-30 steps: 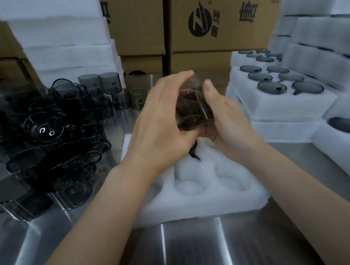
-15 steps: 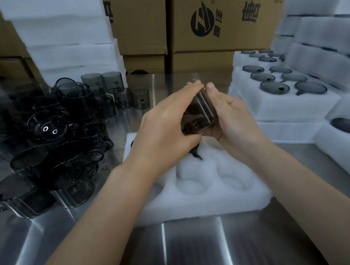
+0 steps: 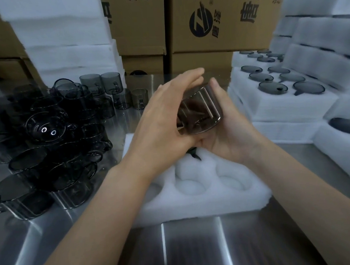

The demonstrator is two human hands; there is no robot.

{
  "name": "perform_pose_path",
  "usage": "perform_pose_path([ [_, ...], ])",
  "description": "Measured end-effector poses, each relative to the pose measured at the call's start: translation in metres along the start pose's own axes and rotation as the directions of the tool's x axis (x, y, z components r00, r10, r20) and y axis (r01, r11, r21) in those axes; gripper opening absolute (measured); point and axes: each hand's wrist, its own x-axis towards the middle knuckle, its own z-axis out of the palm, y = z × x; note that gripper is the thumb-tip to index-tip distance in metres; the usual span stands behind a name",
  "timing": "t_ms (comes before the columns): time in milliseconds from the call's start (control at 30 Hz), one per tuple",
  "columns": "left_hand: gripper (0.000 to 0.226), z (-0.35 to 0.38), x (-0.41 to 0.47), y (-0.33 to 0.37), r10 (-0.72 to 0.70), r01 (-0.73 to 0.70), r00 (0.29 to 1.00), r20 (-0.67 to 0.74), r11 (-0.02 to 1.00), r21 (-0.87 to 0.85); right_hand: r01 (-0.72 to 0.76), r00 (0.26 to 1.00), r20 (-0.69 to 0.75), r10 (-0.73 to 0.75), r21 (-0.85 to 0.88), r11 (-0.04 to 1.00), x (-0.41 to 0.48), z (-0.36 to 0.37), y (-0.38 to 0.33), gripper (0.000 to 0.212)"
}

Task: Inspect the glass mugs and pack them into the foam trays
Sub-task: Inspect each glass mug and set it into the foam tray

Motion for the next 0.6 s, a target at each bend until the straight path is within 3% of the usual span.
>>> perform_pose_path([
  [233, 0.083, 0.0041, -0.0012, -0.0002, 0.019, -0.017, 1.000, -0.015, 0.994, 0.112, 0.157, 0.978, -0.109, -0.180, -0.187, 0.970, -0.0017, 0.0002, 0.0002, 0.060],
  [333, 0.087, 0.0065, -0.0008, -0.0021, -0.030, 0.028, 1.000, 0.006, 0.984, 0.176, 0.167, 0.975, -0.105, -0.194, -0.224, 0.960, -0.0012, 0.0029, 0.0017, 0.039],
  [467, 0.085, 0.0079, -0.0026, -0.0006, -0.034, 0.033, 0.999, 0.004, 0.988, 0.153, 0.160, 0.964, -0.175, -0.200, -0.217, 0.963, -0.0029, 0.0039, 0.0002, 0.050],
  [600, 0.082, 0.0066, -0.0025, 0.0008, 0.014, -0.014, 1.000, 0.003, 0.993, 0.120, 0.159, 0.966, -0.157, -0.204, -0.263, 0.952, -0.0043, 0.0042, -0.0012, 0.051],
])
